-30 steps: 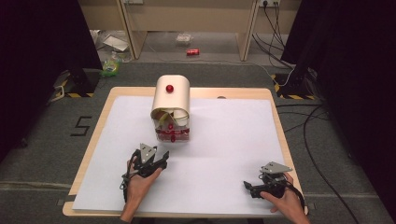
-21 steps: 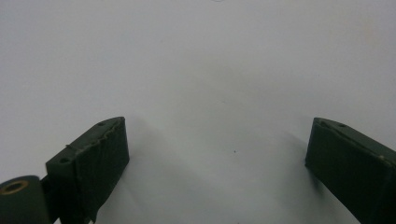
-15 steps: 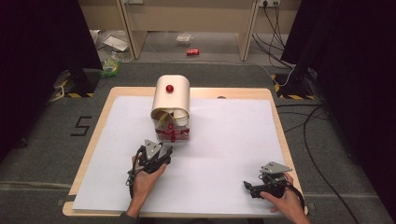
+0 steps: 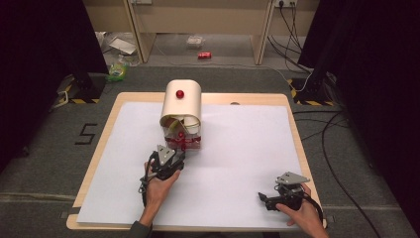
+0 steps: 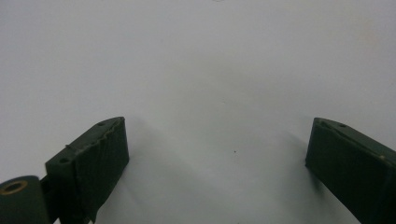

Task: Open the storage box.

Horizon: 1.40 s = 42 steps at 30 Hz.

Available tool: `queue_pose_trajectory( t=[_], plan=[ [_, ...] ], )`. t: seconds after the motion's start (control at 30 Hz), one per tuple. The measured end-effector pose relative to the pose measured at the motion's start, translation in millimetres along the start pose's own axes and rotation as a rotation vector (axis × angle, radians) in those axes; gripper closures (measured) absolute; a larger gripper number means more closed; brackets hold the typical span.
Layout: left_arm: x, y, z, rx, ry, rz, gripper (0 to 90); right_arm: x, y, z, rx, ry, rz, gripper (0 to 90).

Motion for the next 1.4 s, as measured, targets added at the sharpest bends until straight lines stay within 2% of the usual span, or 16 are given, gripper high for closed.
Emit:
queue_pose_trajectory(
  t=[0.5, 0.7, 0.73, 1.0, 1.4],
  plan=[
    [-2.8, 9.3, -10.6, -0.032, 0.019, -0.001, 67.0, -0.1, 0.1, -0.1, -0.001, 0.000, 0.002, 6.4],
    [-3.1, 11.6, -11.5, -0.080, 0.017, -0.005, 68.9, -0.1, 0.2, -0.1, -0.001, 0.000, 0.002, 6.3],
    [-3.1, 12.7, -11.9, -0.101, 0.015, -0.012, 69.4, -0.1, 0.1, -0.1, -0.002, 0.000, 0.002, 6.3],
    [-3.3, 15.5, -13.5, -0.155, 0.012, -0.025, 70.7, -0.1, 0.0, -0.2, -0.001, -0.001, 0.001, 6.2],
    [-2.5, 15.6, -12.5, -0.153, 0.006, -0.068, 73.1, 0.0, 0.0, -0.3, -0.002, -0.001, 0.002, 6.0]
  ],
)
Point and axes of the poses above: each handheld gripper's, and its own axes: z roughly backward along the jaws, x roughly out of its underside, y roughly to its right, the point moved 7 cm from there along -z, roughly forward along the jaws, and after that the axes turned 5 degrees about -z, right-handed, at the moved point
